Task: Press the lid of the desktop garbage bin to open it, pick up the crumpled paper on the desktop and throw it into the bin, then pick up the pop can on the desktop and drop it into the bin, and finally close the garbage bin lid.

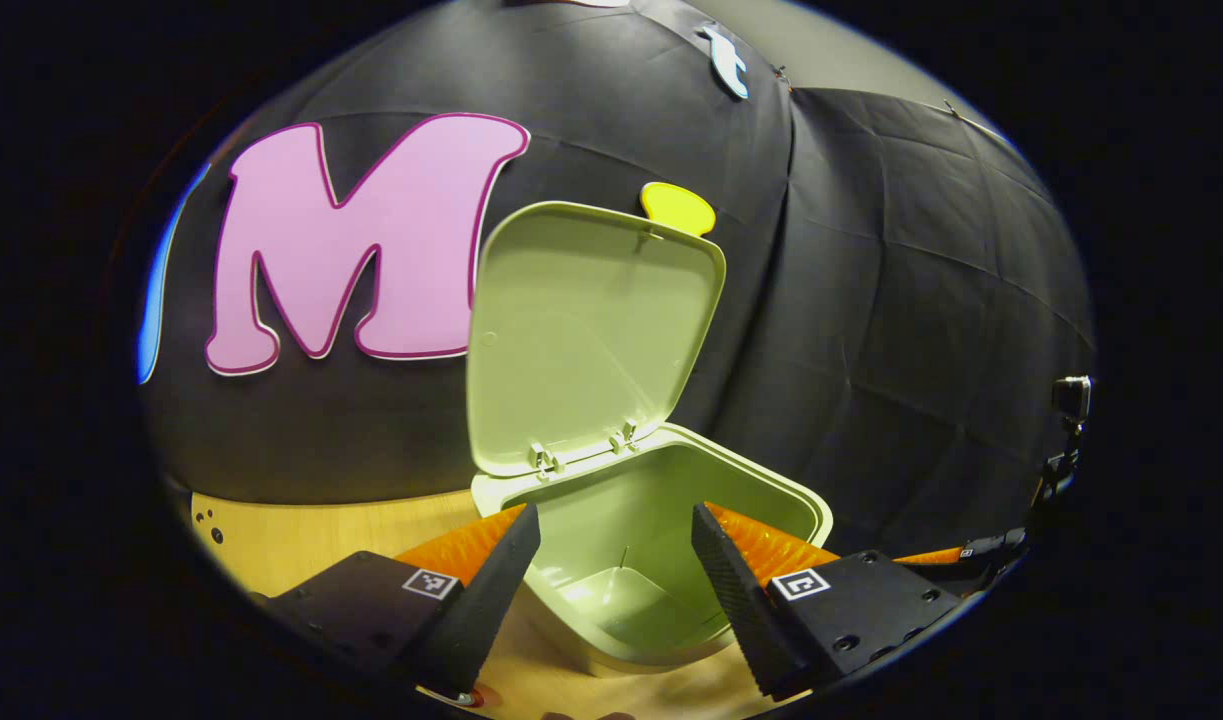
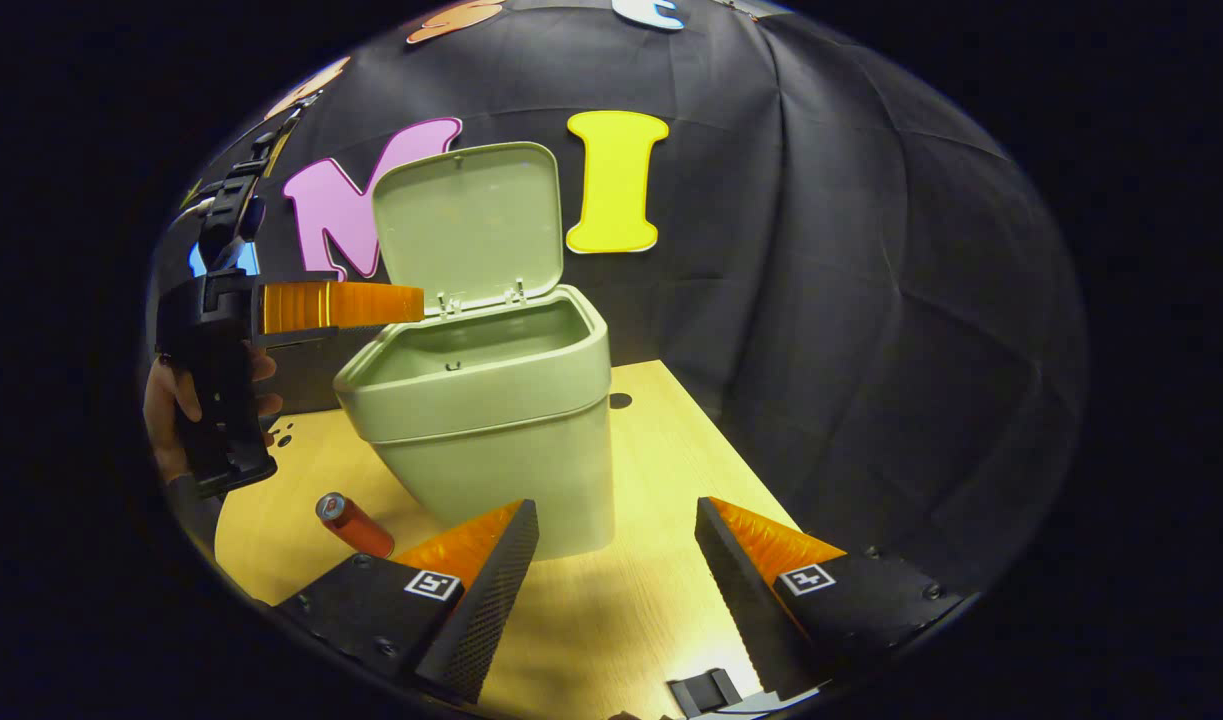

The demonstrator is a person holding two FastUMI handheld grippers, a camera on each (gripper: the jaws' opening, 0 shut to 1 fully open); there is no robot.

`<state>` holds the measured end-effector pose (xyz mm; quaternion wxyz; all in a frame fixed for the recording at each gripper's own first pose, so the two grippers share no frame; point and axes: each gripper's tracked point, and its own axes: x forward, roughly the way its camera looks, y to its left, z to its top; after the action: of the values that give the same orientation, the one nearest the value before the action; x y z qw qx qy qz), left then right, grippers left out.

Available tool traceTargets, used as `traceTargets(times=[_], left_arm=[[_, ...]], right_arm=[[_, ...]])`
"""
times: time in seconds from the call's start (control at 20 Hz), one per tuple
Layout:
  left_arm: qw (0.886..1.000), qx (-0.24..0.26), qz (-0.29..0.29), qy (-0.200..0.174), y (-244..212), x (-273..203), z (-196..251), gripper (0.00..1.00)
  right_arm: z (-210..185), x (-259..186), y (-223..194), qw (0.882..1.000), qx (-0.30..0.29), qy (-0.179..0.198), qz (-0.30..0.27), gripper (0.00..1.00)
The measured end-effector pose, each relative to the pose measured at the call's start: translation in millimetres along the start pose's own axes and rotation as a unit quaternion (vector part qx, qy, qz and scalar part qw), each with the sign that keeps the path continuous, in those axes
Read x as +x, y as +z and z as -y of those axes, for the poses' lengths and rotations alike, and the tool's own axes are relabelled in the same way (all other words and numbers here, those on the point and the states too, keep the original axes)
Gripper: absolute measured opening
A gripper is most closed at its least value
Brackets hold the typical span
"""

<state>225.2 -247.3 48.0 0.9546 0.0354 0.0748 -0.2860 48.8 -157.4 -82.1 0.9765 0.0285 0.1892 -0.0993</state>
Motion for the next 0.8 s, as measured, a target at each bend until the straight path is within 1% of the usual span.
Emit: traceTargets(times=[0.05,0.2,0.35,0.45,0.55,0.8], left_arm=[[1.0,-0.003,0.007,0.004,3,-6,-4,0.96],[0.999,-0.012,0.026,0.02,8,-35,-26,0.96],[0.998,-0.021,0.036,0.054,1,-70,-59,0.96],[0.995,-0.024,0.033,0.088,-13,-94,-87,0.96],[0.992,-0.035,0.02,0.124,-35,-118,-113,0.96],[0.975,-0.092,-0.01,0.2,-95,-187,-167,0.96]], right_arm=[[-6,0,1,1.0,-0.003,0.005,0.001,0.99],[-25,-1,0,1.0,-0.012,0.022,-0.001,0.99],[-50,-3,-2,0.999,-0.021,0.044,-0.004,0.99],[-71,-3,-6,0.997,-0.029,0.064,-0.01,0.99],[-100,-10,-8,0.995,-0.036,0.097,-0.015,0.99],[-165,-16,-25,0.983,-0.072,0.167,-0.028,0.99]])
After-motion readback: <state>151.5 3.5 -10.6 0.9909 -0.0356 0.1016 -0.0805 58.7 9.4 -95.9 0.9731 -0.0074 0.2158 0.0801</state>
